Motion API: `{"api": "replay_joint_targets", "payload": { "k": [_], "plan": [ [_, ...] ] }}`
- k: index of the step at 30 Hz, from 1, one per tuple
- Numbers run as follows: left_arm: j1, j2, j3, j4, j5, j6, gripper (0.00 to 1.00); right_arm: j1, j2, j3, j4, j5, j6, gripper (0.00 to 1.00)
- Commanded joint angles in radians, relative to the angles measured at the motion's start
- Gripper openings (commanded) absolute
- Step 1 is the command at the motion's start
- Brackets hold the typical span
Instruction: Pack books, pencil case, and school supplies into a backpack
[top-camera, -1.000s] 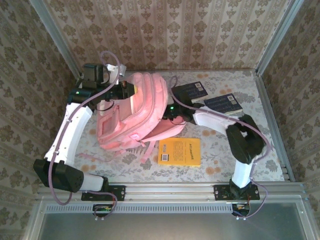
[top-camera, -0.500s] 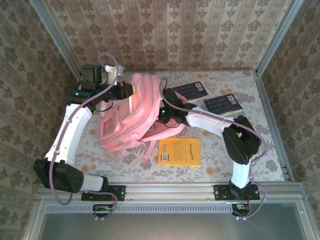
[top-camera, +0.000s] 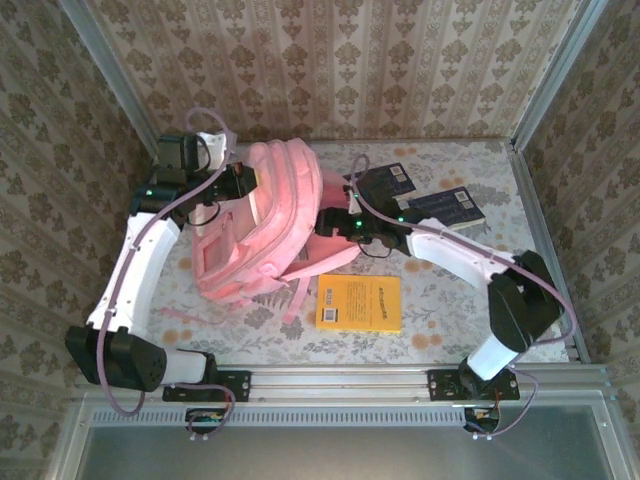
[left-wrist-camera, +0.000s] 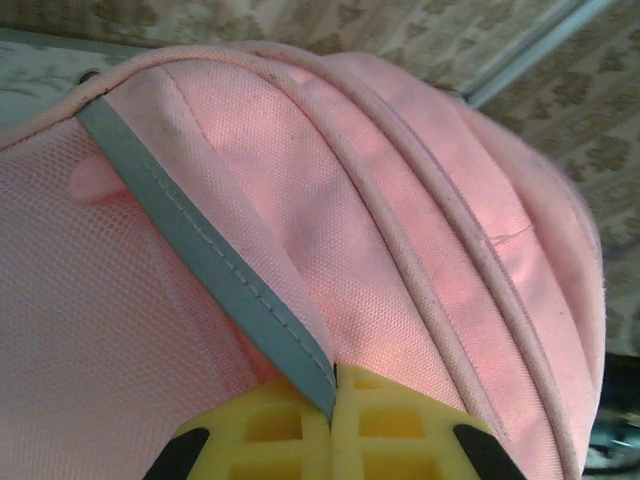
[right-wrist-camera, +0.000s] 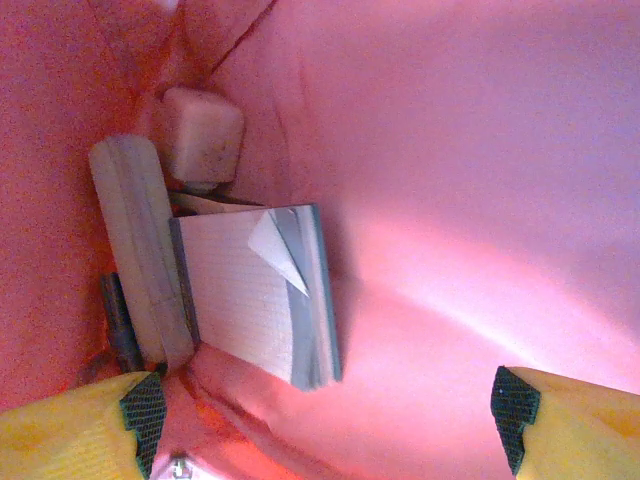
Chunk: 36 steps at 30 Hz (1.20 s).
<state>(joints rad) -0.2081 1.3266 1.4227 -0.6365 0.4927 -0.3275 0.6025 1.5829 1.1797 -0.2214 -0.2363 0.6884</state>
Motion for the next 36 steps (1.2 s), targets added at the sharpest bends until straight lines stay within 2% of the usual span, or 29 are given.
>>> {"api": "replay_joint_targets", "payload": {
  "k": [1,4,8,10,13,15,18,21,28,32,36],
  "plan": [
    [0.007,0.003,0.055,-0.029,-0.243,0.080,0.00,-0.008,-0.131,-0.041,-0.069,0.068,-0.075,0.87],
    [-0.003,0.074,0.111,-0.075,-0.292,0.097,0.00,-0.025,-0.229,-0.108,-0.087,0.096,-0.082,0.87],
    [-0.037,0.169,0.160,-0.086,-0.239,0.096,0.00,-0.050,-0.313,-0.201,-0.094,0.098,-0.069,0.86],
    [-0.058,0.207,0.174,-0.090,-0.226,0.091,0.10,-0.062,-0.336,-0.237,-0.112,0.100,-0.072,0.86],
    [-0.070,0.233,0.148,-0.051,-0.169,0.054,0.20,-0.086,-0.367,-0.303,-0.113,0.099,-0.065,0.86],
    [-0.075,0.226,0.115,-0.018,-0.124,0.025,0.33,-0.104,-0.381,-0.338,-0.118,0.098,-0.062,0.86],
    [-0.097,0.188,0.071,-0.008,-0.133,0.023,0.45,-0.129,-0.365,-0.355,-0.162,0.107,-0.068,0.86],
    [-0.148,0.122,0.021,-0.017,-0.154,0.031,0.46,-0.148,-0.341,-0.361,-0.188,0.090,-0.084,0.86],
    [-0.432,-0.075,-0.263,0.058,-0.191,-0.019,0.46,-0.206,-0.301,-0.407,-0.156,0.022,-0.102,0.87],
    [-0.591,-0.122,-0.402,0.104,-0.165,-0.072,0.33,-0.247,-0.269,-0.422,-0.127,-0.033,-0.089,0.88],
    [-0.748,-0.103,-0.493,0.121,-0.215,-0.088,0.26,-0.251,-0.245,-0.423,-0.102,-0.016,-0.079,0.87]
  ]
}}
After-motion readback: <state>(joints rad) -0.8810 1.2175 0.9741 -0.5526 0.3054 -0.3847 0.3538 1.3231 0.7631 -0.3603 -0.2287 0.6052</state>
